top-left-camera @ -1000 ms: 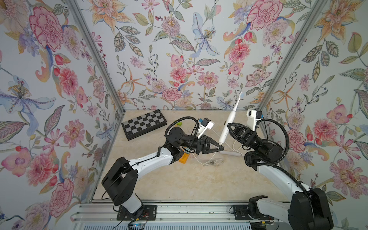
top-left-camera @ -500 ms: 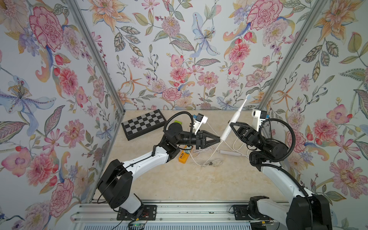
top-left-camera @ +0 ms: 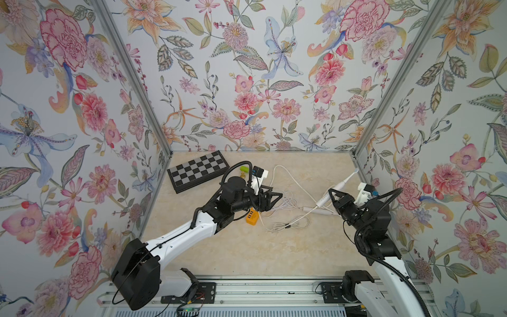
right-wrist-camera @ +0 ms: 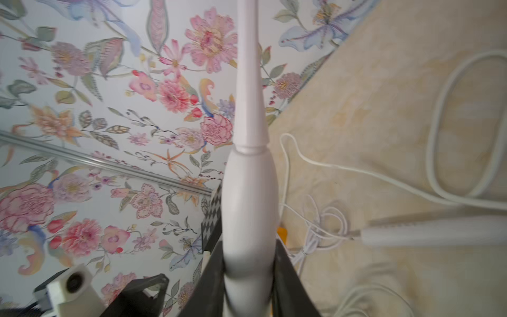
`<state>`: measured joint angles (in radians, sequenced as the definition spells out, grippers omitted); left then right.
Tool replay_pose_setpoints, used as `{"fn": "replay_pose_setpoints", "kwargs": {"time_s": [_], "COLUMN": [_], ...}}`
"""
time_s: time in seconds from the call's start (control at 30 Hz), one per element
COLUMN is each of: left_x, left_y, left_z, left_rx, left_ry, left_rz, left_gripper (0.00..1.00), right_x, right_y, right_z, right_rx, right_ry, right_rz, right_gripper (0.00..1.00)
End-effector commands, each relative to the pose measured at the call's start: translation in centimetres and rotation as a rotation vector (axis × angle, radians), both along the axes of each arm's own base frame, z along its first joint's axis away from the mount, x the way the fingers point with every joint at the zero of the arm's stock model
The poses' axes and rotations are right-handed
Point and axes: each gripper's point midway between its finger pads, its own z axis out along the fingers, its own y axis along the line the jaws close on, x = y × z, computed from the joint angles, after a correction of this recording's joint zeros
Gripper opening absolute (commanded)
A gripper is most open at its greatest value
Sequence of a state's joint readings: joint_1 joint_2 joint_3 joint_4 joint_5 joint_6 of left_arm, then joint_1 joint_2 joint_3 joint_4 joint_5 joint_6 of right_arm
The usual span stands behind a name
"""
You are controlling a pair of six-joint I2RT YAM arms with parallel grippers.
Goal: Charge the electric toothbrush
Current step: Place the electric toothbrush at the center of the board.
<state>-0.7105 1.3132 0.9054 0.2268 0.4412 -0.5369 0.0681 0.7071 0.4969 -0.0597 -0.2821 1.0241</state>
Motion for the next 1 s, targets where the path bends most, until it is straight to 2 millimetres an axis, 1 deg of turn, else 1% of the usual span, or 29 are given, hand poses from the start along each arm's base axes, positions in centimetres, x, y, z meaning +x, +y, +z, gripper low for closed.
{"fn": "replay_pose_setpoints", "kwargs": {"time_s": [0.0,0.07,0.17,0.3,0.43,0.5,0.57,0.7,0.77,0.87,0.93,0.97], "left_x": [1.8,1.8,2.0,2.0,2.2,2.3,2.4,2.8,3.1,3.7,4.2,4.4], "left_y": [3.2,3.7,3.8,3.6,3.8,3.9,4.0,4.7,5.2,6.0,6.9,7.4], "left_z": [-0.4,-0.4,-0.9,-1.2,-1.4,-1.4,-1.4,-1.1,-0.9,-0.2,0.5,0.9], "left_rx": [0.082,0.085,0.103,0.101,0.112,0.119,0.128,0.143,0.159,0.181,0.200,0.211], "left_ry": [-0.085,-0.100,-0.094,-0.087,-0.091,-0.094,-0.100,-0.119,-0.131,-0.156,-0.179,-0.190], "left_rz": [0.176,0.196,0.203,0.199,0.211,0.214,0.223,0.262,0.291,0.342,0.394,0.426], "left_gripper": [0.68,0.70,0.71,0.71,0.71,0.72,0.72,0.73,0.74,0.76,0.79,0.80], "right_x": [-3.2,-4.5,-6.0,-6.9,-8.6,-8.9,-8.7,-8.9,-9.0,-9.6,-10.0,-10.3], "right_y": [-1.6,-1.4,-1.0,-1.1,-1.2,-1.2,-1.4,-1.5,-1.6,-2.5,-3.0,-3.2], "right_z": [-9.2,-12.4,-15.5,-17.0,-19.4,-19.7,-19.4,-19.3,-18.7,-17.5,-16.5,-16.1], "right_rx": [0.004,0.043,0.059,0.038,0.066,0.073,0.068,0.074,0.055,-0.022,-0.059,-0.078], "right_ry": [0.382,0.501,0.613,0.668,0.760,0.776,0.763,0.767,0.772,0.796,0.797,0.802], "right_rz": [-0.130,-0.162,-0.199,-0.246,-0.287,-0.293,-0.295,-0.299,-0.289,-0.294,-0.293,-0.295], "right_gripper": [0.00,0.00,0.00,0.00,0.00,0.00,0.11,0.24,0.37,0.57,0.67,0.71]}}
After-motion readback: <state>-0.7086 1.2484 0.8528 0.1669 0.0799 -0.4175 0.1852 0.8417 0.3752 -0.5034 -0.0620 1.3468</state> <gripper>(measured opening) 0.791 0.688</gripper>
